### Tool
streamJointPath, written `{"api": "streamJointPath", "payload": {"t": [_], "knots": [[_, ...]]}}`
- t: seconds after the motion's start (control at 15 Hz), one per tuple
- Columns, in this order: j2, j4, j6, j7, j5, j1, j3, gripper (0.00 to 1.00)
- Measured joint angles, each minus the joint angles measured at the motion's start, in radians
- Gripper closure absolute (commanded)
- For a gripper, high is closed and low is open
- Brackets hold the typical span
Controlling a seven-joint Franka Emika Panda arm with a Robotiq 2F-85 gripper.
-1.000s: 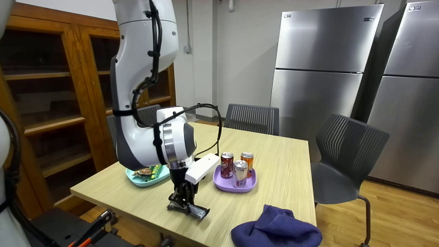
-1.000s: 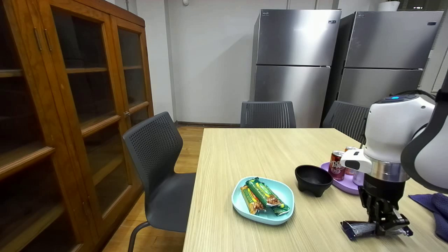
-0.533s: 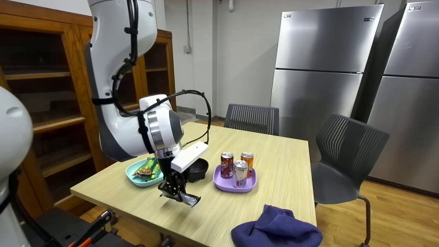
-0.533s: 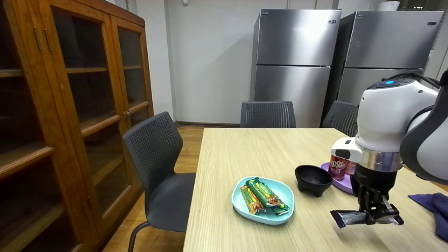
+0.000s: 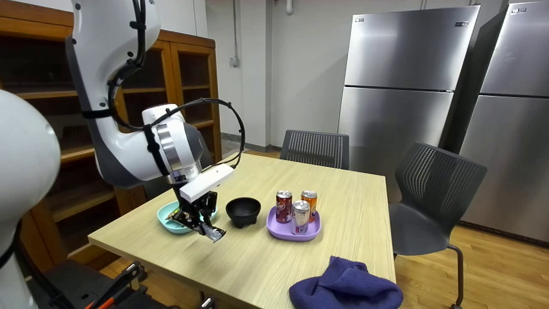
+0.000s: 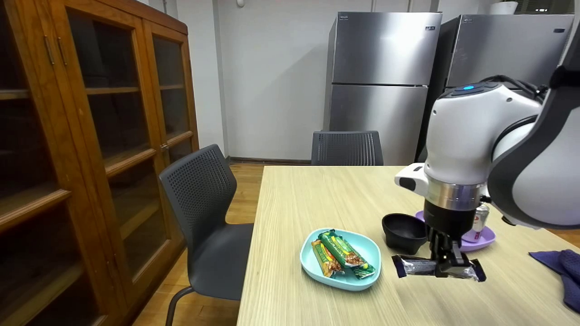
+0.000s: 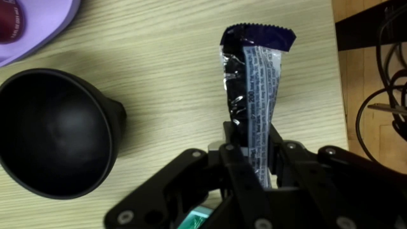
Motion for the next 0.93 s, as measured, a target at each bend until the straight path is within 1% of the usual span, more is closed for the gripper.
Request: {"api": "streamJointPath", "payload": {"t": [0.13,0.27,0.47,0.73,0.8,0.93], "knots": [[0.0,0.007,-0.016,0.047,0.059,0.027,0.021,0.94],[0.001,0.022,-0.04,0.081,0.132,0.037,0.056,0.94],[0.01,0.059,-0.068,0.105,0.242,0.038,0.106,0.94],[0.046,0.133,-0.093,0.121,0.349,0.038,0.143,0.94],[0.059,0.159,-0.104,0.143,0.348,0.025,0.16,0.94],[0.086,0.211,-0.129,0.189,0.341,-0.025,0.216,0.94]]}}
